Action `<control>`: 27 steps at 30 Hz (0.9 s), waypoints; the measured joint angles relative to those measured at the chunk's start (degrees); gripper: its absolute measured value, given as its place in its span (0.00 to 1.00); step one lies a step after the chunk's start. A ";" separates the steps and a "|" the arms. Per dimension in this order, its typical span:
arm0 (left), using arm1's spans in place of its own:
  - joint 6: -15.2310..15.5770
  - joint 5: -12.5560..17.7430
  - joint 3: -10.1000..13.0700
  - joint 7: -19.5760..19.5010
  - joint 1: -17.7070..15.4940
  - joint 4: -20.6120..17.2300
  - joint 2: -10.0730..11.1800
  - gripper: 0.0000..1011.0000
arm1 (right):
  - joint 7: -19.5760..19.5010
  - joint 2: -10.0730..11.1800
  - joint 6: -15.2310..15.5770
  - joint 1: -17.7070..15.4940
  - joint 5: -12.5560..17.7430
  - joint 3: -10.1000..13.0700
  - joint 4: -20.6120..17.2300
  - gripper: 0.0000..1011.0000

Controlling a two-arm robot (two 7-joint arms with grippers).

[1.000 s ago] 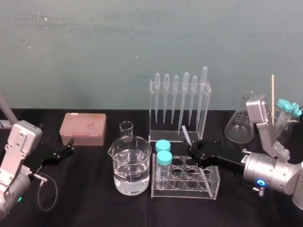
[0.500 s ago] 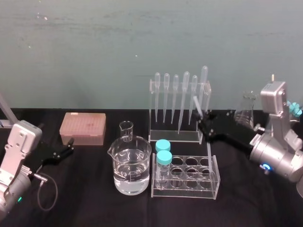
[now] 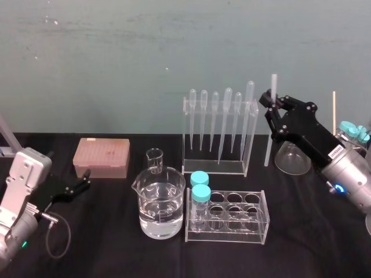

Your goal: Pick up the stirring rod with one hand, then place it down.

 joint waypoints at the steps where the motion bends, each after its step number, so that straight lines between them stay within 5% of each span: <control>1: 0.00 0.00 0.00 0.00 0.00 0.00 0.00 0.99 | 0.22 -0.16 -0.54 -0.18 0.24 0.27 0.17 0.07; 9: 0.00 0.00 0.00 0.00 0.00 0.00 0.00 0.99 | 2.86 -0.99 -3.40 -1.48 1.25 1.76 2.96 0.07; 27: 0.00 0.00 0.00 0.00 0.00 0.00 0.00 0.99 | 4.72 -1.38 -3.07 -2.14 1.38 2.33 5.36 0.07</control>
